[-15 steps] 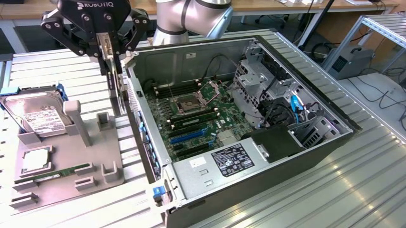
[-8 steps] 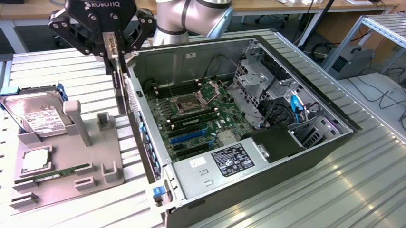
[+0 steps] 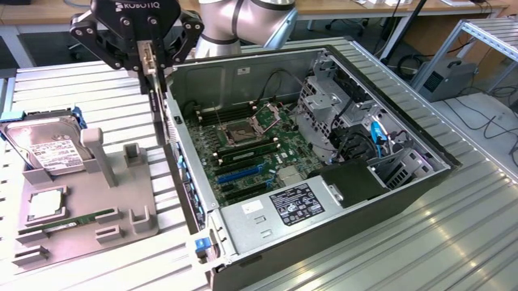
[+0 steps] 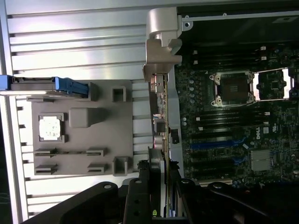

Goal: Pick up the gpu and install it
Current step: 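Pick up the gpu and move the gpu toward the slot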

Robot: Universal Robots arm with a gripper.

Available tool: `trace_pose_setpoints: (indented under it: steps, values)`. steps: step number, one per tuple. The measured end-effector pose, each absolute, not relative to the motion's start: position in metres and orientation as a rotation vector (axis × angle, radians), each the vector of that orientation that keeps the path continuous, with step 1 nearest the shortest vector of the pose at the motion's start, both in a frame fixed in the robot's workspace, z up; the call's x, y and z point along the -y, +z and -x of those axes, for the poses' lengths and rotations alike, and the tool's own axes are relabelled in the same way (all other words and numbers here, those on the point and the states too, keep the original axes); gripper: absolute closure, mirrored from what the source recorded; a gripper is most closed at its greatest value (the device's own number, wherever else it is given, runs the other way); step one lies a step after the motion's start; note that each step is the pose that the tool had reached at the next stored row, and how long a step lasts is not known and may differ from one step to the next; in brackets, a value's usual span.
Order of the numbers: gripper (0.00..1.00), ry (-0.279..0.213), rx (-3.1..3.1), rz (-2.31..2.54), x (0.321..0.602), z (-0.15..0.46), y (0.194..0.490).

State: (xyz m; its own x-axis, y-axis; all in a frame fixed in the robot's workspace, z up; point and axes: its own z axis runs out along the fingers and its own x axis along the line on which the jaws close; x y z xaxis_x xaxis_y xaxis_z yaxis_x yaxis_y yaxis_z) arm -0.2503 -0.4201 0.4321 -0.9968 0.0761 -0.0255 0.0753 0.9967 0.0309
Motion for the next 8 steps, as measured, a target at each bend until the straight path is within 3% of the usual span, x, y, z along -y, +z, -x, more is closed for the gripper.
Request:
trace_pose_setpoints:
  steps: [8]
  values:
    - [0.73, 0.047, -3.112, -0.118, 0.4201, 0.2439, 0.4321]
